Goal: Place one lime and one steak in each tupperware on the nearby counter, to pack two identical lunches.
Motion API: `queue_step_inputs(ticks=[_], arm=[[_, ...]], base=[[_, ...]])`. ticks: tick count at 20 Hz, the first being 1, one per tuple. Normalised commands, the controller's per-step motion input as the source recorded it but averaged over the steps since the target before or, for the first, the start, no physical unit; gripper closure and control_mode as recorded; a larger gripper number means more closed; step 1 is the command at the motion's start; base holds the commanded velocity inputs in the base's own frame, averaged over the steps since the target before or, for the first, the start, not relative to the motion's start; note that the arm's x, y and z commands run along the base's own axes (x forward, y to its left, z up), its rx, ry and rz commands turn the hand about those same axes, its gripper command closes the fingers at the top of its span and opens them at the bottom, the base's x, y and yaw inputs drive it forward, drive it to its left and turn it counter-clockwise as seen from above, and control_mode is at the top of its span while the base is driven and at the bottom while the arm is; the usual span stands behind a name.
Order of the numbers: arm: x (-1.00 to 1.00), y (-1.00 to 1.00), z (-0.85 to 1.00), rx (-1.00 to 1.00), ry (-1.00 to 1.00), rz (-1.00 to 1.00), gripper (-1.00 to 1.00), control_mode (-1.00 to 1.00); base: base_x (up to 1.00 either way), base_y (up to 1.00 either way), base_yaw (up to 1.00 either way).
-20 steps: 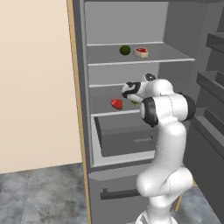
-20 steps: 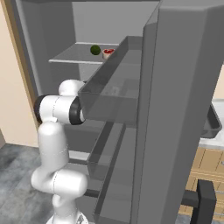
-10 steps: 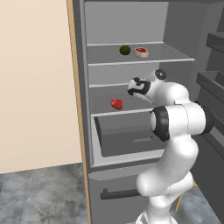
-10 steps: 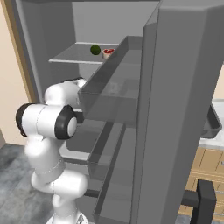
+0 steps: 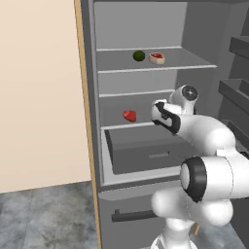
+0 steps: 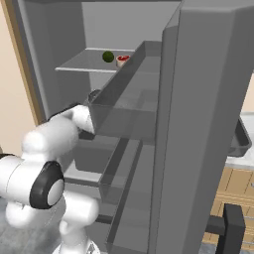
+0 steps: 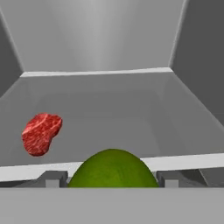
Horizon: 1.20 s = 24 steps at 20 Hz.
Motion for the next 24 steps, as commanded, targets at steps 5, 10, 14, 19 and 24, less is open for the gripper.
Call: queue_step_inputs(ticks=[5, 10, 14, 19, 24], arm=[[-1.0, 0.03, 0.12, 0.0, 0.07, -0.17, 1.0, -1.0], [-0.8, 0.12, 0.0, 0.0, 0.06, -0.11, 1.0, 1.0], [0.0, 0.0, 0.0, 0.0, 0.0, 0.0, 1.0, 1.0], [0.0, 0.0, 0.0, 0.0, 0.0, 0.0, 1.0, 1.0], [0.0, 0.0, 0.0, 0.0, 0.0, 0.0, 1.0, 1.0]], base=[[0.0, 0.0, 0.0], [-0.2, 0.04, -0.04], [-1.0, 0.31, -0.21], [-1.0, 0.55, -0.39], [-1.0, 0.53, -0.61]])
